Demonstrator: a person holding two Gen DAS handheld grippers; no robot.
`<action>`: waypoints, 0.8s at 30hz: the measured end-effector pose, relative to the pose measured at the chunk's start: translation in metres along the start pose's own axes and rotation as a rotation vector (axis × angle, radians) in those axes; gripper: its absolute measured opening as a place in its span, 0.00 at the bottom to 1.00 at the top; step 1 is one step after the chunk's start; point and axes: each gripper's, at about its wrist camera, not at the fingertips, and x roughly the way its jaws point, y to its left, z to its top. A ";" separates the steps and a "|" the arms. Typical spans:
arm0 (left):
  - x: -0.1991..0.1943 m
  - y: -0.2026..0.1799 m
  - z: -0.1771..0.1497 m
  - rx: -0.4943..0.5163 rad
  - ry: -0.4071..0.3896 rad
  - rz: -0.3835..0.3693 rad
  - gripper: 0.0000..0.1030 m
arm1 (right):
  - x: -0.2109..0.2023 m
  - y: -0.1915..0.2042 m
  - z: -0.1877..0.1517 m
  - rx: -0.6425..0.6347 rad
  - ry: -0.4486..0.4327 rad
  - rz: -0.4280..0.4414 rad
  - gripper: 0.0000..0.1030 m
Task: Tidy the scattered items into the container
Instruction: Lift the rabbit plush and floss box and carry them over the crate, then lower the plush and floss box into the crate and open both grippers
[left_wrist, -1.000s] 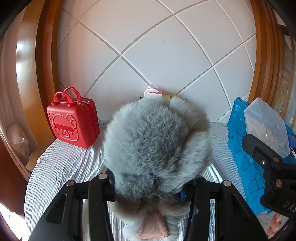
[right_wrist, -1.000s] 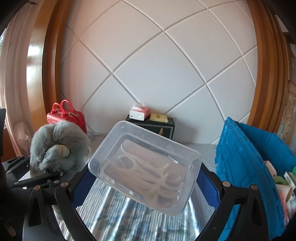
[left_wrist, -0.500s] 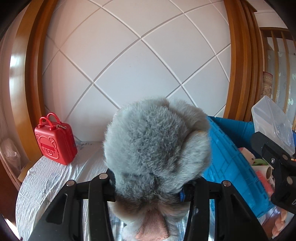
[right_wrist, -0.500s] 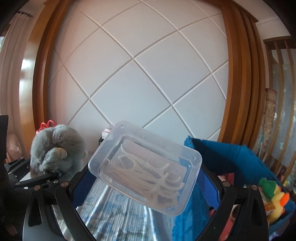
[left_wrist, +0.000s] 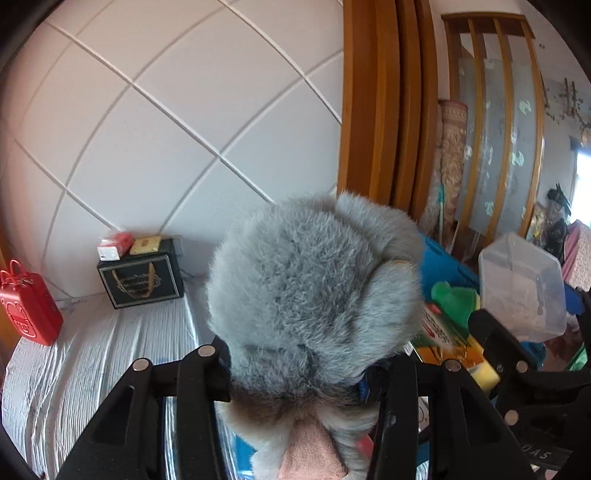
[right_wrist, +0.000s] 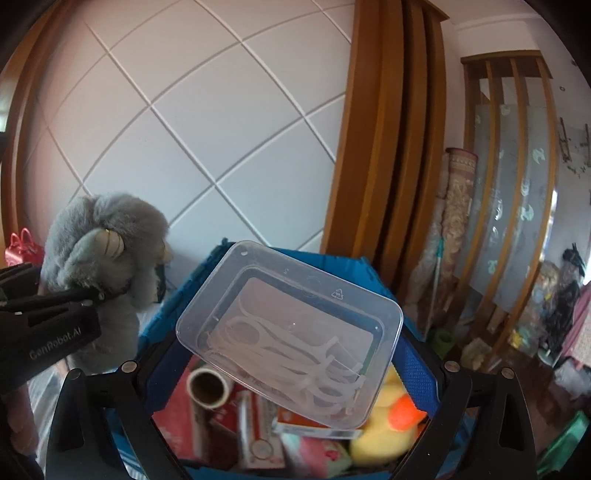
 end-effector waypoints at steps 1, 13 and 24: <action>0.013 -0.008 -0.005 0.009 0.048 -0.004 0.43 | 0.002 -0.007 -0.005 0.009 0.011 -0.003 0.97; 0.052 -0.012 -0.017 0.042 0.103 0.087 0.70 | 0.042 -0.019 -0.040 0.013 0.114 0.051 0.97; 0.050 0.001 -0.014 0.041 0.071 0.095 0.76 | 0.075 0.026 -0.066 -0.112 0.220 0.143 0.97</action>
